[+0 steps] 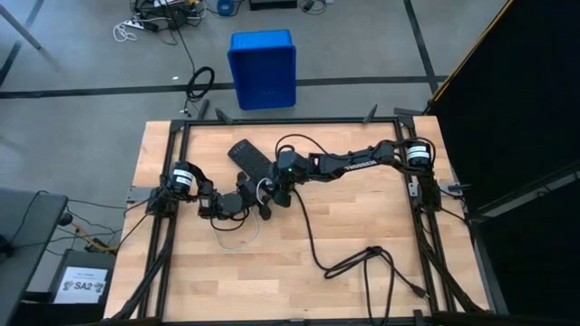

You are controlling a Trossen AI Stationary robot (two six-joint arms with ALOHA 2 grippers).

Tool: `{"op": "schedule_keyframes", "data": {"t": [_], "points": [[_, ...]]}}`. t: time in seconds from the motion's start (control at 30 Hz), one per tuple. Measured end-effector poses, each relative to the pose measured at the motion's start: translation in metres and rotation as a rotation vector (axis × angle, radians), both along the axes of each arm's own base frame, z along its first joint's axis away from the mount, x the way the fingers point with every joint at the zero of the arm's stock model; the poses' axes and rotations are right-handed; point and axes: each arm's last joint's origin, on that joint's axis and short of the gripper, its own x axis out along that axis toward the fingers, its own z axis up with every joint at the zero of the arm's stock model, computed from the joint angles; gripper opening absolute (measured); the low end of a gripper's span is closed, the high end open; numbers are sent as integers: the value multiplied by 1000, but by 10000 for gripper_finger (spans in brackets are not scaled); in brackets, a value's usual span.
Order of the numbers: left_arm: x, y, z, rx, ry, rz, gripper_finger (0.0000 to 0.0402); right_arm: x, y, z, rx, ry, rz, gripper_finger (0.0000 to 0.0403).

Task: Insert USB
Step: Insert the white charger adapter into the black outlet extension

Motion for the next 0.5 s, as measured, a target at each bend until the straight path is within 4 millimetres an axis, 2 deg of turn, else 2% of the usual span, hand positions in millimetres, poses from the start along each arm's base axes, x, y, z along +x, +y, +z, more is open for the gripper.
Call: {"op": "schedule_keyframes", "data": {"t": [0.1,0.23,0.4,0.5], "points": [[0,0,1,9,-7,-5,184,0,0,0,5,5,5,60],[0,0,2,18,-6,-2,184,2,-1,-12,23,15,18,15],[-1,0,5,10,-22,16,184,8,-6,-31,69,4,19,24],[-1,0,9,6,-31,18,184,9,-8,-33,97,1,29,21]]}}
